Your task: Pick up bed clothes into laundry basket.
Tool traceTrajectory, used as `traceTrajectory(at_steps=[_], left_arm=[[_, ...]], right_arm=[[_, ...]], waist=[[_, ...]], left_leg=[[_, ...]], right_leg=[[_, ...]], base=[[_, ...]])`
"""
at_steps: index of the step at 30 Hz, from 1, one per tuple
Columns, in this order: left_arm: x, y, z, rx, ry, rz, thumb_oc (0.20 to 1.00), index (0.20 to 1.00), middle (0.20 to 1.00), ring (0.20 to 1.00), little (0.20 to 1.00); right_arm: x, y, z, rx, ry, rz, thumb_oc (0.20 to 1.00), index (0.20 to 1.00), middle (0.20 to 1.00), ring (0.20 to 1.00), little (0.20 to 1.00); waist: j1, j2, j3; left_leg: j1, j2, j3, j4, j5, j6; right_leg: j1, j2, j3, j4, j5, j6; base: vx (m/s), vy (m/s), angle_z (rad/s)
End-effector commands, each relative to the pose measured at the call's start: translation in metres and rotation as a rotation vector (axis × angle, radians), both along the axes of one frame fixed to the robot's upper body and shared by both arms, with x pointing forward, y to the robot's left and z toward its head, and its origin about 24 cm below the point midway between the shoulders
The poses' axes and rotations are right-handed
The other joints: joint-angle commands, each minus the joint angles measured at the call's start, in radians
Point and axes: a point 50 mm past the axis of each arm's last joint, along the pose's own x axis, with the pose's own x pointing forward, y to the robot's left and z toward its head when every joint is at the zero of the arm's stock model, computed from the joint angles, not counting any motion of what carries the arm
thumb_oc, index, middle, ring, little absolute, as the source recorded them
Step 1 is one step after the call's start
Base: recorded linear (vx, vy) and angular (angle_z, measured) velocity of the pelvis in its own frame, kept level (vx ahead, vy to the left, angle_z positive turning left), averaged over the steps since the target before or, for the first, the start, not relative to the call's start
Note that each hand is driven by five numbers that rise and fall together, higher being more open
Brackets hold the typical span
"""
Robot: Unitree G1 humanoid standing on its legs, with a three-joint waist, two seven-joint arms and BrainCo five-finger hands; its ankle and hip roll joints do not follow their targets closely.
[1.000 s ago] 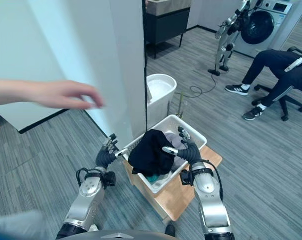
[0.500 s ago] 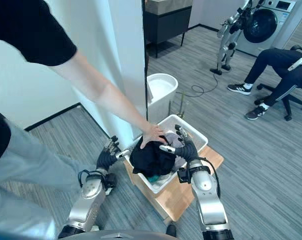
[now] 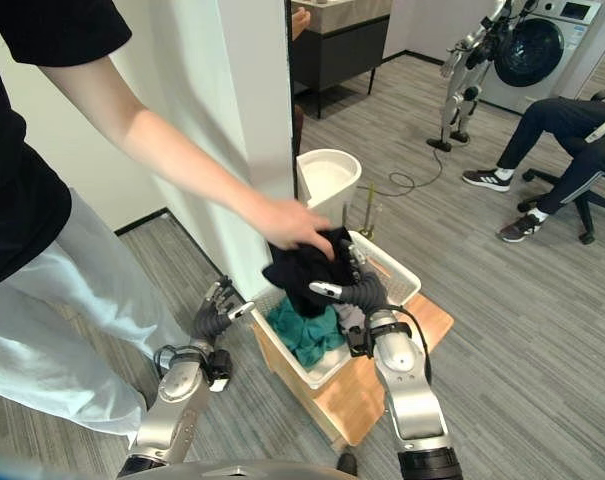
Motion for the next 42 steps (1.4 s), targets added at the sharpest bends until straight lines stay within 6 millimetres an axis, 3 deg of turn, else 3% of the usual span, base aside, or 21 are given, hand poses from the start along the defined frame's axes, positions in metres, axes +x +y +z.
traceTrajectory(at_steps=[1,12,17,21,22,23,24,25,26,30,31,32,35,38,42], left_arm=[[0.015,0.016,0.02,0.011,-0.126,0.052,1.0,1.0,1.0,1.0,1.0],[0.003,0.048,0.022,0.026,-0.142,0.162,1.0,1.0,1.0,1.0,1.0],[-0.014,0.076,0.029,0.063,-0.167,0.251,1.0,1.0,1.0,1.0,1.0],[-0.027,0.089,0.031,0.037,-0.169,0.309,1.0,1.0,1.0,1.0,1.0],[-0.024,0.088,0.034,0.025,-0.184,0.304,1.0,1.0,1.0,1.0,1.0],[-0.02,0.087,0.036,0.015,-0.191,0.3,1.0,1.0,1.0,1.0,1.0],[-0.02,0.093,0.041,0.017,-0.213,0.338,1.0,1.0,1.0,1.0,1.0],[-0.021,0.093,0.04,0.016,-0.211,0.339,1.0,1.0,1.0,1.0,1.0],[-0.022,0.094,0.041,0.008,-0.212,0.344,1.0,1.0,1.0,1.0,1.0],[-0.021,0.093,0.042,-0.009,-0.208,0.344,1.0,1.0,1.0,1.0,1.0],[-0.017,0.091,0.045,-0.011,-0.222,0.328,1.0,1.0,1.0,1.0,1.0],[-0.01,0.09,0.051,-0.018,-0.246,0.32,1.0,1.0,1.0,1.0,1.0],[-0.005,0.09,0.057,-0.012,-0.269,0.306,1.0,1.0,1.0,1.0,1.0],[-0.007,0.092,0.059,-0.015,-0.281,0.317,1.0,1.0,1.0,1.0,1.0],[-0.008,0.094,0.066,-0.022,-0.317,0.301,1.0,1.0,1.0,1.0,1.0]], right_arm=[[0.009,0.004,0.02,0.086,-0.11,-0.009,1.0,1.0,1.0,1.0,1.0],[0.027,0.028,0.041,0.104,-0.172,0.065,1.0,1.0,1.0,1.0,1.0],[0.041,0.048,0.059,0.084,-0.221,0.163,1.0,1.0,1.0,1.0,1.0],[0.06,0.058,0.073,0.006,-0.26,0.209,1.0,1.0,1.0,1.0,1.0],[0.065,0.053,0.076,-0.015,-0.274,0.19,1.0,1.0,1.0,1.0,1.0],[0.071,0.047,0.079,-0.04,-0.284,0.168,1.0,1.0,1.0,1.0,1.0],[0.047,0.038,0.054,-0.042,-0.245,0.197,1.0,1.0,1.0,1.0,1.0],[0.046,0.038,0.054,-0.043,-0.243,0.199,1.0,1.0,1.0,1.0,1.0],[0.034,0.029,0.051,-0.041,-0.258,0.199,1.0,1.0,1.0,1.0,1.0],[0.03,0.026,0.046,-0.021,-0.244,0.191,1.0,1.0,1.0,1.0,1.0],[0.029,0.026,0.045,0.001,-0.246,0.179,1.0,1.0,1.0,1.0,1.0],[0.029,0.025,0.045,0.014,-0.246,0.17,1.0,1.0,1.0,1.0,1.0],[0.027,0.024,0.041,0.029,-0.227,0.16,1.0,1.0,1.0,1.0,1.0],[0.028,0.026,0.042,0.033,-0.23,0.167,1.0,1.0,1.0,1.0,1.0],[0.031,0.034,0.044,0.044,-0.235,0.171,1.0,1.0,1.0,1.0,1.0]], waist=[[0.028,-0.038,-0.035],[0.079,-0.031,-0.033],[0.136,-0.031,-0.02],[0.2,-0.03,0.02],[0.205,-0.033,0.03],[0.201,-0.036,0.038],[0.152,-0.045,0.046],[0.152,-0.044,0.044],[0.127,-0.045,0.037],[0.102,-0.041,0.021],[0.087,-0.039,0.019],[0.067,-0.044,0.009],[0.035,-0.055,-0.022],[0.044,-0.059,-0.024],[0.08,-0.086,-0.022]], left_leg=[[-0.054,0.038,-0.052,0.006,0.095,-0.029],[-0.066,0.044,-0.083,0.006,0.126,-0.047],[-0.078,0.039,-0.113,0.006,0.149,-0.055],[-0.126,0.012,-0.134,0.008,0.189,-0.059],[-0.154,0.017,-0.084,0.02,0.202,-0.066],[-0.175,0.033,0.009,0.036,0.207,-0.062],[-0.156,0.078,0.203,0.057,0.187,-0.031],[-0.158,0.078,0.204,0.058,0.188,-0.029],[-0.111,0.105,0.313,0.074,0.16,-0.022],[-0.014,0.12,0.369,0.052,0.117,-0.035],[0.009,0.145,0.404,0.032,0.14,-0.04],[0.035,0.184,0.485,0.021,0.145,-0.048],[0.088,0.218,0.606,0.017,0.149,-0.057],[0.071,0.206,0.576,0.018,0.149,-0.055],[0.043,0.158,0.495,0.009,0.116,-0.039]], right_leg=[[0.082,-0.02,-0.056,0.02,-0.068,-0.041],[0.099,-0.017,-0.096,0.02,-0.078,-0.046],[0.104,-0.019,-0.127,0.02,-0.079,-0.048],[0.094,-0.045,-0.195,0.02,-0.074,-0.039],[0.095,-0.062,-0.242,0.02,-0.072,-0.034],[0.097,-0.085,-0.313,0.02,-0.069,-0.028],[0.096,-0.103,-0.386,0.02,-0.067,-0.023],[0.095,-0.103,-0.385,0.02,-0.065,-0.024],[0.113,-0.114,-0.458,0.02,-0.063,-0.029],[0.169,-0.116,-0.538,0.02,-0.076,-0.022],[0.19,-0.112,-0.565,0.02,-0.081,-0.025],[0.196,-0.122,-0.608,0.02,-0.072,-0.023],[0.216,-0.116,-0.679,0.02,-0.057,-0.012],[0.226,-0.115,-0.669,0.02,-0.059,-0.002],[0.254,-0.147,-0.687,0.028,-0.049,0.042]], base=[[-0.01,-0.042,0.03],[-0.01,-0.041,0.1],[-0.01,-0.038,0.15],[-0.12,-0.006,0.3],[-0.26,0.015,0.78],[-0.33,0.01,1.17],[-0.25,0.006,1.28],[-0.2,-0.009,2.67],[-0.06,-0.003,2.26],[0.02,0.027,1.28],[-0.02,0.118,1.11],[-0.02,0.133,1.09],[0.02,0.124,1.23],[0.05,0.174,0.76],[0.08,0.265,0.26]])
